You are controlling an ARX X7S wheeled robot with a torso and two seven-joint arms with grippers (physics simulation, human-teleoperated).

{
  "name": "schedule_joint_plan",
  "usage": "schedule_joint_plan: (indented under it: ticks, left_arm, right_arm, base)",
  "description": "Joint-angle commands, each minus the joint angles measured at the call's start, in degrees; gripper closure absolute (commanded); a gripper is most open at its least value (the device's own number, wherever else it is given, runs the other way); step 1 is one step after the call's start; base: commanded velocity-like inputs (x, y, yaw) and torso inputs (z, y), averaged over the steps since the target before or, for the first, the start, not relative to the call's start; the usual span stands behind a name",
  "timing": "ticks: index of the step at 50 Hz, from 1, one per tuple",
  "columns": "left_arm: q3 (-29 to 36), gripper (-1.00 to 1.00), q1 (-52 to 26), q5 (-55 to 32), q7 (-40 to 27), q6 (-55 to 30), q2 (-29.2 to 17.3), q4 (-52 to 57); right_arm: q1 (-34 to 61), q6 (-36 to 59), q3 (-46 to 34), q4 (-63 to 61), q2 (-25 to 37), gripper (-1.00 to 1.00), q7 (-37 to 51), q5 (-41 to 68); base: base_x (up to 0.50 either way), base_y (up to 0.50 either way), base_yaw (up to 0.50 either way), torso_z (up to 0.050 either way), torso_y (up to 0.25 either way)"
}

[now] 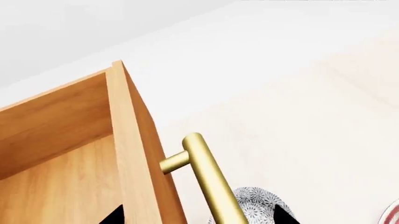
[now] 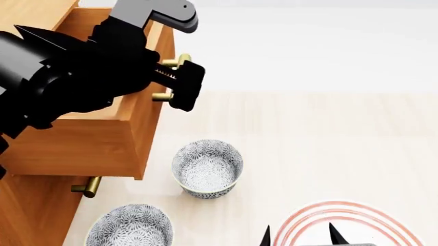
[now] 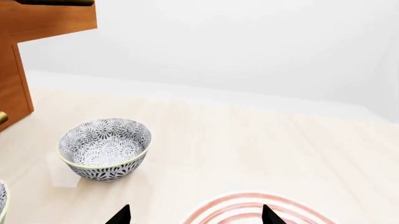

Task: Open the top drawer of the cabinet.

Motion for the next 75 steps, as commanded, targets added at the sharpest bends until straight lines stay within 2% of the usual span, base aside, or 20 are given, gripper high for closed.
schedule_joint_plan:
  ticks: [1,19,23,37,54,61,75]
  left_arm:
    - [3.2,-1.0,3.1,-20.6,1.4,-0.1,1.7,5.1]
    - [3.7,-1.0,2.1,-23.9,-1.8,-0.4,2.2,8.4]
    - [5.8,-1.0,1.7,-26.6,-2.1,0.3,2.3,8.8]
    - [19.3,-1.0,-0.8,-38.9,-2.2,7.6,2.3,11.7]
    - [21.3,-1.0,-1.6,-44.3,-3.1,8.5,2.3,15.2]
    - [22.2,-1.0,-1.3,-33.9,-6.8,11.0,2.3,15.9]
    - [20.5,-1.0,-5.9,-36.6,-7.0,10.1,2.3,14.5]
  right_arm:
    - [-0.2,0.2,-0.1,-0.4,0.3,-1.0,0.2,0.1]
    - [-0.5,-0.1,-0.1,-0.1,0.6,-1.0,0.2,0.2]
    - [-0.7,-0.5,0.0,0.4,0.6,-1.0,0.1,0.1]
    - [-1.4,-1.5,0.7,1.5,1.1,-1.0,-0.2,0.6]
    - [-1.4,-1.9,0.4,2.8,1.1,-1.0,-0.4,0.4]
    - [-1.3,-2.2,0.0,3.5,0.9,-1.0,-0.4,0.1]
    - [-0.7,-0.5,-0.3,2.1,1.3,-1.0,0.4,0.1]
  base:
    - [0.0,0.0,0.0,0.0,0.0]
    - [0.0,0.0,0.0,0.0,0.0]
    - [0.0,0.0,0.0,0.0,0.0]
    - [0.0,0.0,0.0,0.0,0.0]
    - [0.0,0.0,0.0,0.0,0.0]
    - [0.0,0.0,0.0,0.0,0.0]
    - [0.0,0.0,0.0,0.0,0.0]
